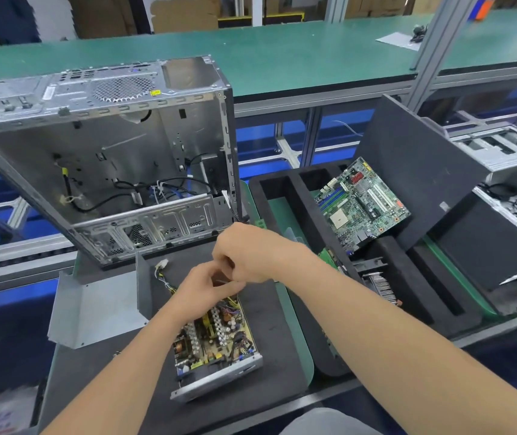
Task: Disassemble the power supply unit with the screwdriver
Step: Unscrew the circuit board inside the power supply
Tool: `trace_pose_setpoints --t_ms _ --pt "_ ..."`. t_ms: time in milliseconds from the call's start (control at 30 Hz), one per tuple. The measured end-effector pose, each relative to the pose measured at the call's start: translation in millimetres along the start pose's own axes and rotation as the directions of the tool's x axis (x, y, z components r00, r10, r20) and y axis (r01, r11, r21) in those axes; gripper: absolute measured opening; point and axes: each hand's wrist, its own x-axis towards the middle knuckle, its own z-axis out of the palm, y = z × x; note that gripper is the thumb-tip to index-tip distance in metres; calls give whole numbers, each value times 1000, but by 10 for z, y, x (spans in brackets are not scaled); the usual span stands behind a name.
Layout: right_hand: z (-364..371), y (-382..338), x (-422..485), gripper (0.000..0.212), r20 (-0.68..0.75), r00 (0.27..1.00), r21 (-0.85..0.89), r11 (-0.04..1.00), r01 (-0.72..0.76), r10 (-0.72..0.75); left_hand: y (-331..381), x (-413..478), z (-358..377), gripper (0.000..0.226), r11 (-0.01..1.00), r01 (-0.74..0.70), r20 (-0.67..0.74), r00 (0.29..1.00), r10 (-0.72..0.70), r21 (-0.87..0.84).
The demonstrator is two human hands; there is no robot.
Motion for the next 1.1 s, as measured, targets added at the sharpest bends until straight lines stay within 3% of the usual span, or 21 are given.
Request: trace_pose_setpoints --t_ms 200,267,367,467,567,700,800,867,1000,1067,1100 --pt "50 74 6 14 3 991 -22 991 135 -135 -15 14 -11 10 999 31 -12 999 -30 18" --pt "107 75 26 17 -118 993 -36 999 1 -5 7 23 24 19 1000 12 -38 999 -12 1" --pt "218 42 71 48 -313 910 -35 954 -298 273 2 41 66 37 1000 20 -68 997 -22 -17" --pt "293 8 103 45 -236 900 146 929 -340 366 -31 39 85 39 1000 2 -89 996 -3 -5" --pt "210 23 96 37 -134 940 210 936 -283 314 -30 28 68 41 1000 -22 -78 997 24 17" --pt "22 24 60 15 -16 983 82 980 -183 185 0 1 53 36 997 -32 -27 999 34 70" --pt "-22 23 56 23 74 995 -46 997 -57 61 32 -17 44 35 1000 -8 -38 999 9 28" --pt "1 19 56 24 69 998 -87 996 8 -2 35 -20 35 39 1000 -10 -36 999 10 20" --pt "-34 51 35 11 91 994 -109 992 69 -59 42 -24 38 16 999 -11 -43 999 13 42" --pt "-42 61 27 10 36 999 -75 997 18 -16 45 -16 47 18 998 -16 -58 998 19 53" --pt "-22 60 34 22 -24 999 -60 997 -50 48 45 -13 51 22 998 -19 -60 998 22 53"
